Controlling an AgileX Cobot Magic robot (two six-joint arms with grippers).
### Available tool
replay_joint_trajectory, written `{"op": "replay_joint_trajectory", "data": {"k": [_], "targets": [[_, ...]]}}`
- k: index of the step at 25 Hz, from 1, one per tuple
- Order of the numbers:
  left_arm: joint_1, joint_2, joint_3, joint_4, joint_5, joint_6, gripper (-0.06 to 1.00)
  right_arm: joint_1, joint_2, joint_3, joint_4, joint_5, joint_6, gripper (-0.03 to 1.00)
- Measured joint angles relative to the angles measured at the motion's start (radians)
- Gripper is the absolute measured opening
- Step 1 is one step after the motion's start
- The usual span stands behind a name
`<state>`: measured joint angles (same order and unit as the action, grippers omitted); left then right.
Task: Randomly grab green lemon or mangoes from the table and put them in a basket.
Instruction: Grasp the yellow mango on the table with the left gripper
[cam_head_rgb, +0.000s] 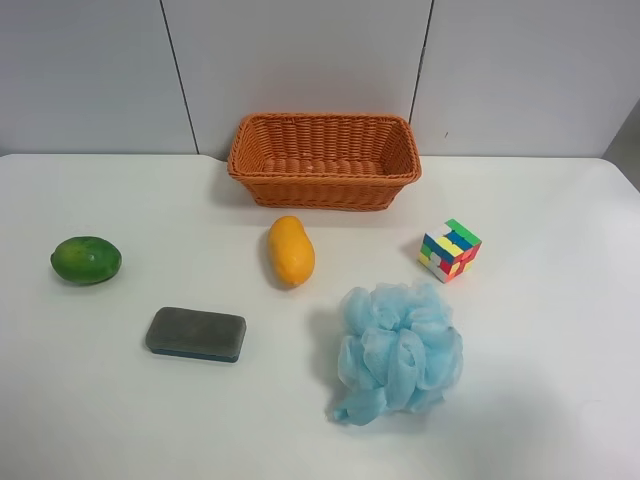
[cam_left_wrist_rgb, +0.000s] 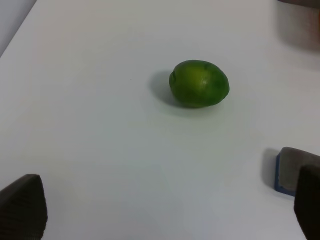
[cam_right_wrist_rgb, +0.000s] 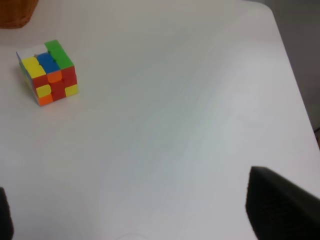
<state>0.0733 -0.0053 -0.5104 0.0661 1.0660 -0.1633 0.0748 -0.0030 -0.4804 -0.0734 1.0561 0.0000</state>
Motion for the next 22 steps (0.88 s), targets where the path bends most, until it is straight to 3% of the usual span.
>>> {"op": "replay_joint_trajectory", "data": {"k": [18,22], "targets": [[0.000,0.000,0.000,0.000,0.000,0.000,0.99,0.000,0.000,0.000,0.000,0.000,0.000,0.92],[0.000,0.081,-0.009,-0.002,-0.002,0.000,0.99,0.000,0.000,0.000,0.000,0.000,0.000,0.92]]}}
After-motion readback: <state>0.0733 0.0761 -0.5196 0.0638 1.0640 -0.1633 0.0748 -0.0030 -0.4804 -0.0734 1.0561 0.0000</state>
